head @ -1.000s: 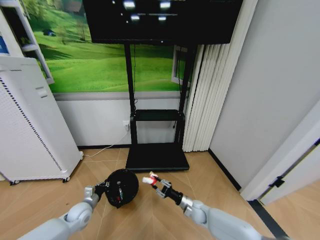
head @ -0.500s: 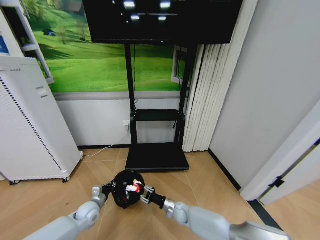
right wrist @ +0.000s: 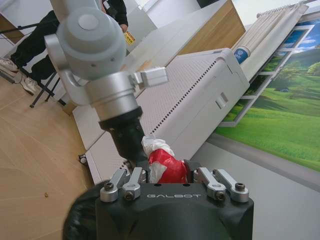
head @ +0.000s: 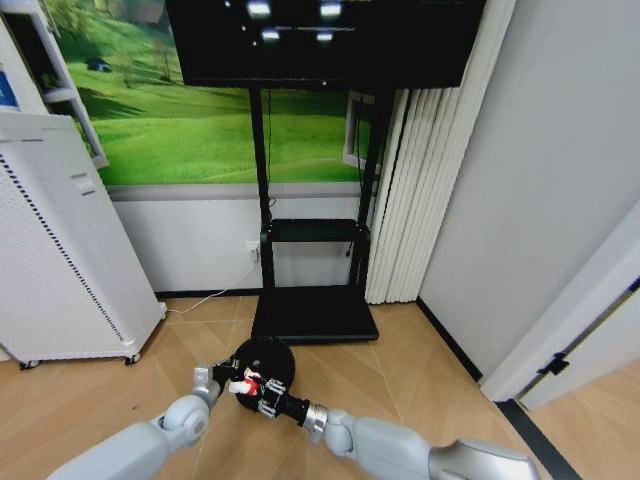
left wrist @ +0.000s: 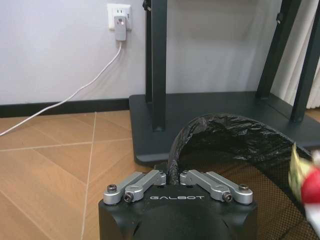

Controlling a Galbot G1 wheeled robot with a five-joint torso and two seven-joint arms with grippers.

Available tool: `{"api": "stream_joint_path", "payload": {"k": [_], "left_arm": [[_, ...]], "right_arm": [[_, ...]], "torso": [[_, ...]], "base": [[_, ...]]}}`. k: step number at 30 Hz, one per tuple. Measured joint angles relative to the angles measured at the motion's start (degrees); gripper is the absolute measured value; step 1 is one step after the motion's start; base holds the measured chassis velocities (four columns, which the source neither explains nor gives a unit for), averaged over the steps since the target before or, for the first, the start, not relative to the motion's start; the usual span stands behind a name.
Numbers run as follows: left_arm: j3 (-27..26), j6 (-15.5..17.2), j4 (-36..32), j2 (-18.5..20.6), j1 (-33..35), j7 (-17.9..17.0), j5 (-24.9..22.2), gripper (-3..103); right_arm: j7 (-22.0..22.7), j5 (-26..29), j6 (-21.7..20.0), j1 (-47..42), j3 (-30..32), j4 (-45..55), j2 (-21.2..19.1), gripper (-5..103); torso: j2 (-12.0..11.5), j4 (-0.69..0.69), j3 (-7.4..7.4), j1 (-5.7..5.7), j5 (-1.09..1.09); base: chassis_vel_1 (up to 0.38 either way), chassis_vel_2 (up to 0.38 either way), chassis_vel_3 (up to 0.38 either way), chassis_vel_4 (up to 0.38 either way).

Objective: Pick up the trash bin and place the garbage on the floor into it.

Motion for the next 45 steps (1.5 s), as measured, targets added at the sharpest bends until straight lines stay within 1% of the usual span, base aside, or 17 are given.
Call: {"api": "stream_joint_path", "payload": {"k": [6, 10, 12, 14, 16, 17, 18, 21, 27, 28, 32, 34, 36, 38, 40, 41, 45], "left_arm": [[-1.28, 0.00, -1.35, 1.01, 2.23, 0.35, 0.91, 6], [-1.37, 0.00, -1.71, 0.60, 2.17, 0.33, 0.77, 6], [-1.34, 0.00, -1.90, 0.36, 2.16, 0.26, 0.77, 6], [-1.32, 0.00, -2.10, 0.26, 2.33, 0.22, 0.81, 6], [-1.31, 0.00, -2.15, 0.24, 2.43, 0.22, 0.85, 6], [-1.31, 0.00, -2.16, 0.22, 2.57, 0.23, 0.94, 6], [-1.31, -0.01, -2.18, 0.20, 2.65, 0.23, 1.03, 6], [-1.31, -0.03, -2.21, 0.20, 2.71, 0.22, 1.08, 6], [-1.67, -0.21, -2.13, 0.17, 2.71, 0.27, 1.19, 6], [-1.67, -0.21, -2.13, 0.17, 2.71, 0.27, 1.19, 6], [-3.04, -0.39, -2.16, 0.18, 3.37, 0.26, 1.28, 6], [-4.94, -0.49, -2.59, 0.64, 4.41, 0.16, 1.82, 6], [-5.31, -0.52, -2.82, 0.89, 4.58, 0.13, 1.87, 6], [-6.46, -0.58, -4.11, 1.94, 5.36, 0.13, 1.86, 6], [-6.64, -0.58, -4.41, 2.13, 5.49, 0.09, 1.82, 6], [-6.89, -0.58, -5.18, 2.60, 5.61, 0.02, 1.64, 6], [-7.35, -0.58, -6.43, 3.28, 5.66, -0.43, 1.19, 6]], "right_arm": [[0.45, 0.13, 0.00, -0.83, 0.80, 0.38, -1.73, 37], [2.52, -1.48, -0.03, -1.55, 1.34, -0.16, -1.06, 35], [2.75, -1.37, -0.26, -1.62, 1.35, -0.16, -1.03, 46], [2.83, -0.99, -0.52, -1.65, 1.35, -0.06, -0.97, 51], [2.87, -0.70, -0.69, -1.67, 1.36, 0.00, -0.94, 51], [3.09, -0.42, -0.99, -1.73, 1.45, 0.02, -0.91, 62], [3.28, -0.39, -1.09, -1.79, 1.51, 0.02, -0.91, 68], [3.48, -0.22, -1.16, -1.83, 1.51, 0.02, -1.06, 74], [3.80, 1.55, -1.10, -2.44, 3.17, -0.18, -1.64, 98], [3.80, 1.55, -1.10, -2.44, 3.17, -0.18, -1.64, 98], [3.78, 4.69, -1.33, -3.13, 7.50, -1.39, -1.79, 100], [3.75, 9.78, -2.90, -4.31, 14.12, -3.61, -2.87, 100], [3.73, 11.09, -3.41, -4.92, 16.33, -4.24, -3.31, 100], [3.29, 15.36, -4.73, -7.37, 25.78, -6.24, -6.54, 100], [3.10, 16.00, -4.95, -7.89, 27.42, -6.58, -7.39, 100], [2.62, 16.45, -5.07, -9.16, 31.66, -7.68, -8.89, 100], [2.29, 16.14, -4.88, -11.28, 37.28, -9.29, -10.73, 100]], "torso": [[0.00, 0.00, 0.00, -0.01, 0.00], [0.00, 0.00, 0.00, 0.00, 0.01], [0.00, 0.00, 0.00, 0.00, 0.01], [0.00, 0.00, 0.00, -0.01, 0.01], [0.00, 0.00, 0.00, -0.01, 0.01], [0.00, 0.00, 0.00, -0.01, 0.01], [0.00, 0.00, 0.00, -0.01, 0.01], [0.00, 0.00, 0.00, -0.01, 0.01], [0.00, 0.00, 0.00, -0.01, 0.01], [0.00, 0.00, 0.00, -0.01, 0.01], [0.00, 0.00, 0.00, -0.01, 0.01], [0.00, 0.01, 0.00, -0.01, 0.00], [0.00, 0.01, 0.00, -0.01, 0.01], [0.01, 0.01, 0.00, -0.01, 0.00], [0.00, 0.00, 0.00, -0.01, -0.01], [0.00, -0.02, 0.00, -0.01, 0.03], [0.00, -0.02, 0.00, -0.01, -0.01]], "base": [[0.000, 0.000, 0.000, 0.000], [0.000, 0.000, 0.000, 0.000], [0.000, 0.000, 0.000, 0.000], [0.000, 0.000, 0.000, 0.000], [0.000, 0.000, 0.000, 0.000], [0.000, 0.000, 0.000, 0.000], [0.000, 0.000, 0.000, 0.000], [0.000, 0.000, 0.000, 0.000], [0.000, 0.000, 0.000, 0.000], [0.000, 0.000, 0.000, 0.000], [0.000, 0.000, 0.000, 0.000], [0.000, 0.000, 0.000, 0.000], [0.000, 0.000, 0.000, 0.000], [0.000, 0.000, 0.000, 0.000], [0.000, 0.000, 0.000, 0.000], [0.000, 0.000, 0.000, 0.000], [0.000, 0.000, 0.000, 0.000]]}}
